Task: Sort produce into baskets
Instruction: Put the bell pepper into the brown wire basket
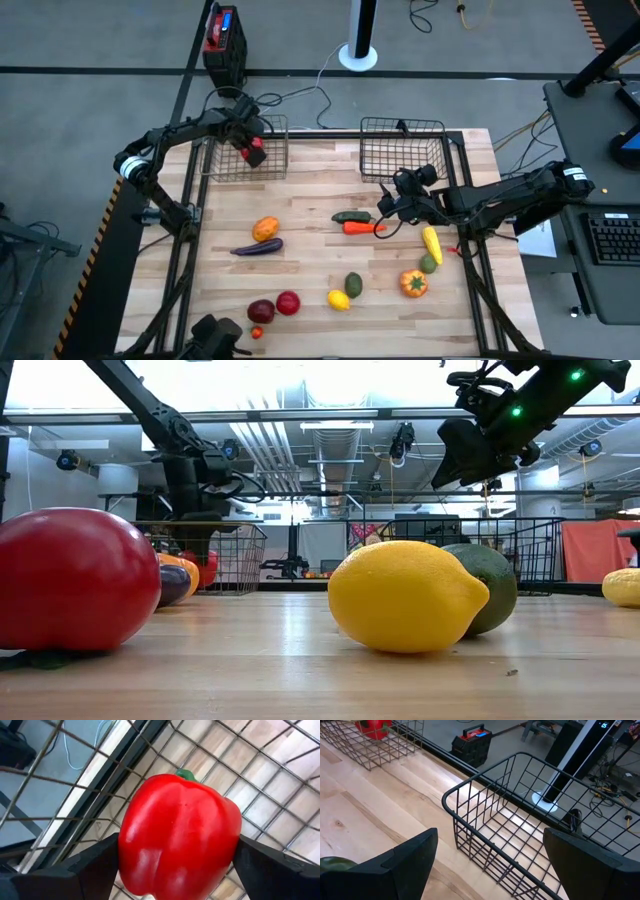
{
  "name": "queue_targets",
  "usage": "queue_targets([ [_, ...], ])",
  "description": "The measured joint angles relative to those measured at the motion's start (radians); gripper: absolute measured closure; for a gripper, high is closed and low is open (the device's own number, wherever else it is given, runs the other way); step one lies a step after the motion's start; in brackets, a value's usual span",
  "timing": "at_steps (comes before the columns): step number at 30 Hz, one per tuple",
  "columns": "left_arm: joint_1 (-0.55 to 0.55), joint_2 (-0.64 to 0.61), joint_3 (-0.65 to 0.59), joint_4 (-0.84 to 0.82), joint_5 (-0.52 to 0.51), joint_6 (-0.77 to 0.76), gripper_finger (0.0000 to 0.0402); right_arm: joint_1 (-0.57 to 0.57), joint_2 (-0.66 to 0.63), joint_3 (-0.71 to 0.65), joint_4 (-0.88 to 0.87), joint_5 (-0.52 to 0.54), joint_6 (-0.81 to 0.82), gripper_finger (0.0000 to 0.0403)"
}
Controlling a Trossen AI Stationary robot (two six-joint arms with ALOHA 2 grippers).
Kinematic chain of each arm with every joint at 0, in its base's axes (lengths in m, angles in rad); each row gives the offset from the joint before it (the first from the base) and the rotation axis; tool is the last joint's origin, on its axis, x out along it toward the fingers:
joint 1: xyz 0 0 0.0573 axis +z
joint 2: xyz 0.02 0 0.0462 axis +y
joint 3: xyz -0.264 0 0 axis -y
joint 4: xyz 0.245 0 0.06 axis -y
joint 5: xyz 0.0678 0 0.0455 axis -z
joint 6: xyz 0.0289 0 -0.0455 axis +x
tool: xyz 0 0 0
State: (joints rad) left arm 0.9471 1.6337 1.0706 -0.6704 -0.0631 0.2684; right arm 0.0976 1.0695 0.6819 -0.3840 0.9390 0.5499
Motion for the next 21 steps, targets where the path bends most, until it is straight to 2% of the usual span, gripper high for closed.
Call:
queue_targets([
  [8, 0.007, 0.0, 0.0, 0.006, 0.035, -0.06, 0.0073, 0.0, 0.0, 0.0, 0.0, 0.0, 0.0, 0.0048],
  [21, 0.007, 0.0, -0.002, 0.028, 0.037, -0.071, 0.0073, 0.0, 0.0, 0.0, 0.0, 0.0, 0.0, 0.0048],
])
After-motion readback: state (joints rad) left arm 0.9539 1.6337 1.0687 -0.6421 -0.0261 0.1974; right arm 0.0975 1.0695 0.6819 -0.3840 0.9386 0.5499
